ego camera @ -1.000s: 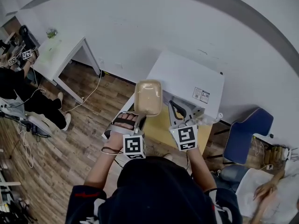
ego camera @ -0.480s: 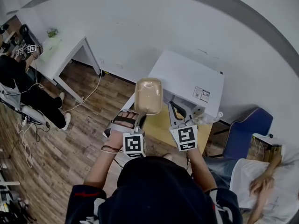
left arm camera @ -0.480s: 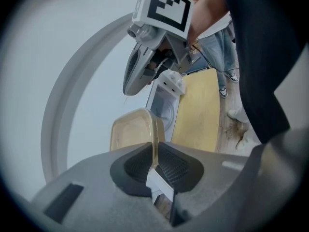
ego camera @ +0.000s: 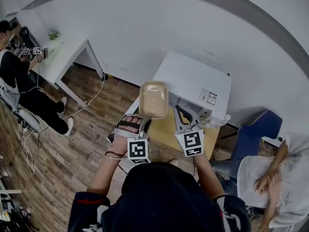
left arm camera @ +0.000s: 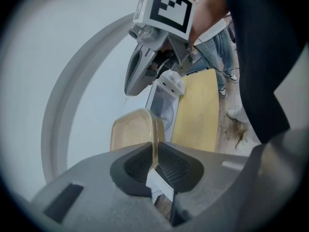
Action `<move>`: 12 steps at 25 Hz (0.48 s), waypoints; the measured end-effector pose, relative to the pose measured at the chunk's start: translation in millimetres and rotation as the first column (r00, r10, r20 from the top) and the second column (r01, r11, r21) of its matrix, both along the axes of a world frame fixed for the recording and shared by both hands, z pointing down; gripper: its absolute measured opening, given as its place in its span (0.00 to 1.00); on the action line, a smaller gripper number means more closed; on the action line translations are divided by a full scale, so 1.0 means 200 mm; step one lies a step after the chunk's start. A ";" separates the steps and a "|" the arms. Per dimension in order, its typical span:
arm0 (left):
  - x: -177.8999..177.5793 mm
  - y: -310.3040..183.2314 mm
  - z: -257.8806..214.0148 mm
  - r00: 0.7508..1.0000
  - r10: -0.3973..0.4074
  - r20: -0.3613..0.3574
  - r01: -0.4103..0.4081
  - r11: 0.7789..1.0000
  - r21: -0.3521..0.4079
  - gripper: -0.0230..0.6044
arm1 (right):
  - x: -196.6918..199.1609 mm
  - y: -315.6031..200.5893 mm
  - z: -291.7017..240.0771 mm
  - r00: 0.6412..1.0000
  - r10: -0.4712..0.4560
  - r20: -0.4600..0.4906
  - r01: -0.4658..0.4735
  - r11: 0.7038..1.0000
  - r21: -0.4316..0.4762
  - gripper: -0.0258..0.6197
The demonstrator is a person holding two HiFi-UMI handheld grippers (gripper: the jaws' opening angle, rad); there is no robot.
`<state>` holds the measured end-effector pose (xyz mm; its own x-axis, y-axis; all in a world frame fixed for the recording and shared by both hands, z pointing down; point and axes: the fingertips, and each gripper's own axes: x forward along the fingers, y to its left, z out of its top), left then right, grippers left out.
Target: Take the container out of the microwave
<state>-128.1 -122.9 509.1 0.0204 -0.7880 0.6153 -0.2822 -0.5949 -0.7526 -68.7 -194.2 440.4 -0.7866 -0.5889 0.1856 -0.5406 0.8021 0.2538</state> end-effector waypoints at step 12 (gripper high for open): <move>0.00 0.00 -0.04 1.000 -0.002 0.005 0.002 1.000 0.019 0.11 | 0.03 0.00 -0.01 1.000 0.017 0.004 -0.017 1.000 0.003 0.05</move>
<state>-127.6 -123.6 502.0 0.0162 -0.7994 0.6006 -0.2794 -0.5804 -0.7649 -62.6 -193.9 438.4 -0.7770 -0.6030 0.1807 -0.5553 0.7918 0.2543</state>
